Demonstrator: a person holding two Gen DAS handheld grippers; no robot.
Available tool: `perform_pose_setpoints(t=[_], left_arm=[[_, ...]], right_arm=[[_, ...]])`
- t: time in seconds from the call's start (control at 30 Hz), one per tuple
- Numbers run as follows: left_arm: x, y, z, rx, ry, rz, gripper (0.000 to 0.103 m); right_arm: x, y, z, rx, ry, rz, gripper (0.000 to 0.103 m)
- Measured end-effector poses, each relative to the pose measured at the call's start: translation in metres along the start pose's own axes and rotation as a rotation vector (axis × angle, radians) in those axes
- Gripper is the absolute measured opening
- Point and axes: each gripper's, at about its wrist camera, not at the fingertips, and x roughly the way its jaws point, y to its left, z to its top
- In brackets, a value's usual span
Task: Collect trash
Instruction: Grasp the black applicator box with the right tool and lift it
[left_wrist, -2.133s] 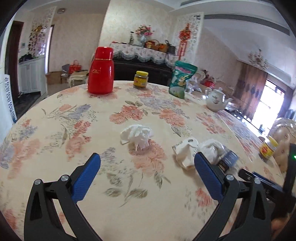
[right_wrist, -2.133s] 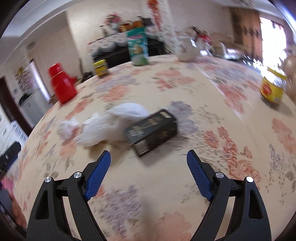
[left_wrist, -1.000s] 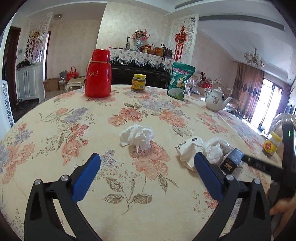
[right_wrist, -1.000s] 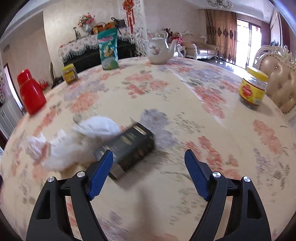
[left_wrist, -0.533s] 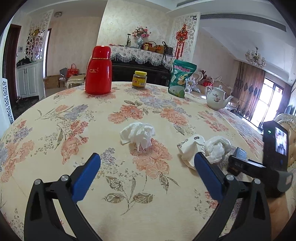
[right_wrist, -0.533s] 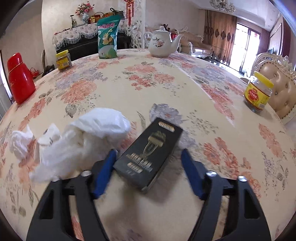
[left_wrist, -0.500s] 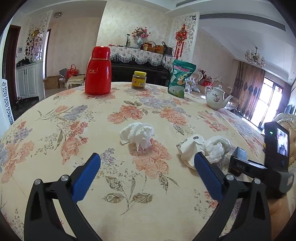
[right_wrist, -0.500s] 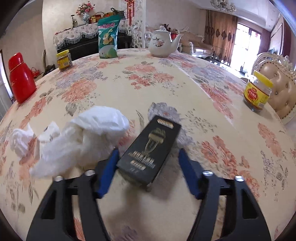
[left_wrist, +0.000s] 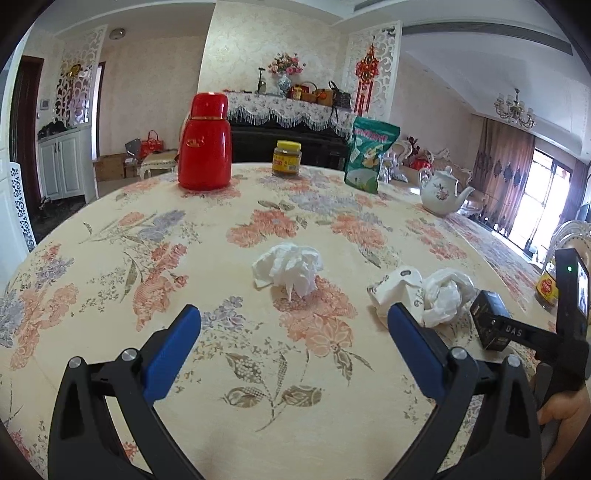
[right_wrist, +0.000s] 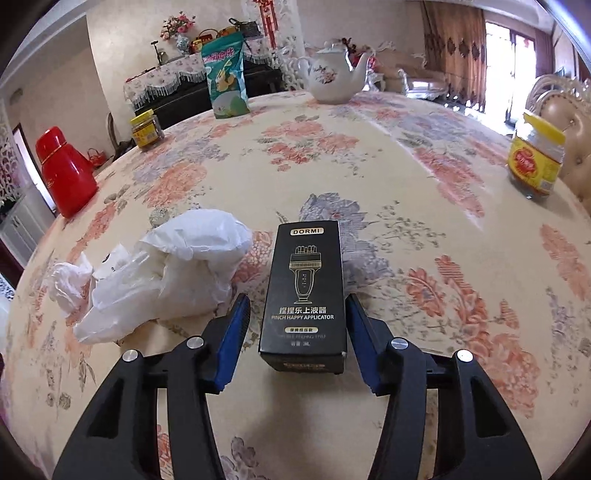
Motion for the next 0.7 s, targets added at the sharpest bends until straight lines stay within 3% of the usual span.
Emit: perform_pose_setpoints(t=[0.07, 0.2, 0.4, 0.6, 0.7], left_arm=[[0.004, 0.0, -0.002, -0.006, 0.026, -0.015, 0.098], [0.011, -0.003, -0.004, 0.004, 0.06, -0.008, 0.097], [0.033, -0.011, 0.009, 0.043, 0.131, 0.062, 0.087], [0.093, -0.016, 0.034, 0.08, 0.168, 0.045, 0.079], [0.126, -0.027, 0.043, 0.149, 0.183, 0.072, 0.075]], right_arm=[[0.005, 0.0, 0.001, 0.002, 0.025, 0.019, 0.039], [-0.002, 0.006, 0.0, -0.031, -0.005, 0.04, 0.038], [-0.009, 0.016, -0.001, -0.08, -0.045, 0.015, 0.038], [-0.007, 0.007, 0.001, -0.039, -0.033, 0.036, 0.038], [-0.005, 0.004, 0.001, -0.024, -0.025, 0.044, 0.038]])
